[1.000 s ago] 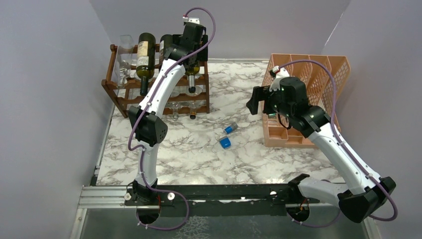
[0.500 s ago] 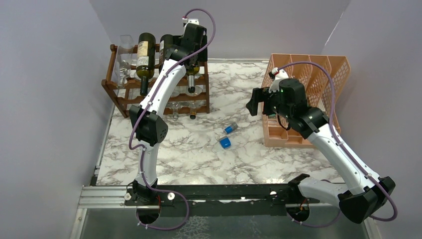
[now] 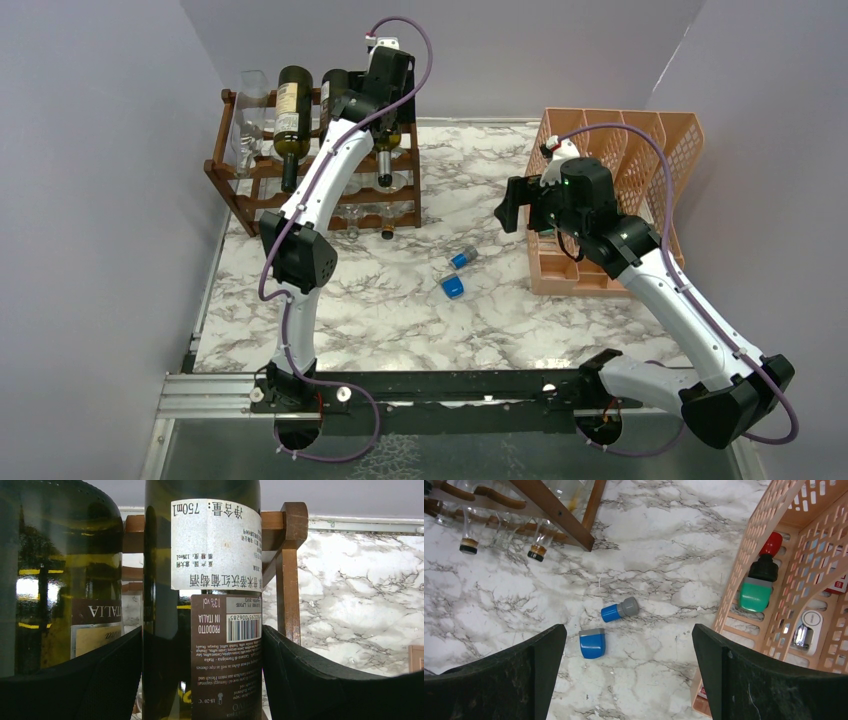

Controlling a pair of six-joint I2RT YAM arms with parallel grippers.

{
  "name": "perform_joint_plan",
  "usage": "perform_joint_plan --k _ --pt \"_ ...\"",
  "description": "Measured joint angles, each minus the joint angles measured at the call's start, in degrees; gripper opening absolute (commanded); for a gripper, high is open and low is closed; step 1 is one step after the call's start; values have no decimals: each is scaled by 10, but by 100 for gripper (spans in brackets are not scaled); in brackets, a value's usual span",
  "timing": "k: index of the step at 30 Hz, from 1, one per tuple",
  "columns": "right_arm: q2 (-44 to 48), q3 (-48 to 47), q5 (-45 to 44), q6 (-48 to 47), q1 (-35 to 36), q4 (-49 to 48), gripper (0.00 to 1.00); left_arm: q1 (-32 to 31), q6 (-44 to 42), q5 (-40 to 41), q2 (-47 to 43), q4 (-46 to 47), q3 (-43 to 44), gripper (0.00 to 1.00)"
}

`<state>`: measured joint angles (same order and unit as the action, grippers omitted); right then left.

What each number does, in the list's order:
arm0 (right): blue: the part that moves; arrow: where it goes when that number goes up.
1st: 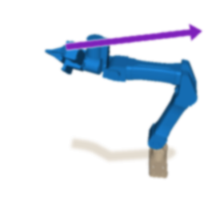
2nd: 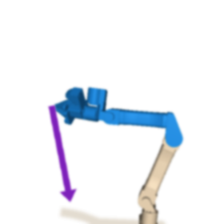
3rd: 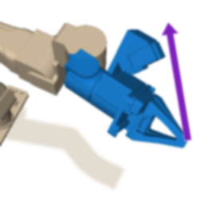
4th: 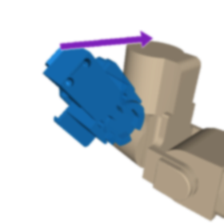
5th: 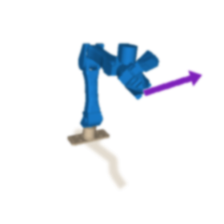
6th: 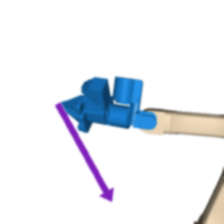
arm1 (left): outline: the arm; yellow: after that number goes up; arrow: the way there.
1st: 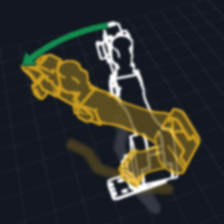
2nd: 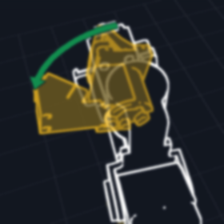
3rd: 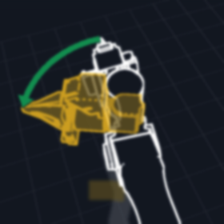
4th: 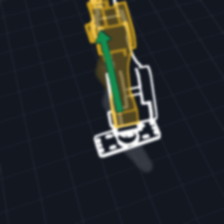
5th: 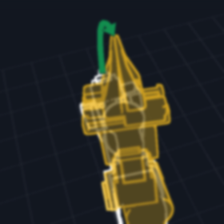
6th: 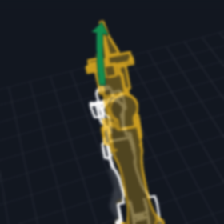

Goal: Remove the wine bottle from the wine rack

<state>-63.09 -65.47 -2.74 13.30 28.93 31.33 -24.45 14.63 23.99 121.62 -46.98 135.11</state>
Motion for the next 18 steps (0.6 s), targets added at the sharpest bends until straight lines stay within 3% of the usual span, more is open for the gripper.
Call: perform_joint_plan --k 18 --pt "0 0 0 0 0 0 100 -1 23 -28 -38 -19 0 54"
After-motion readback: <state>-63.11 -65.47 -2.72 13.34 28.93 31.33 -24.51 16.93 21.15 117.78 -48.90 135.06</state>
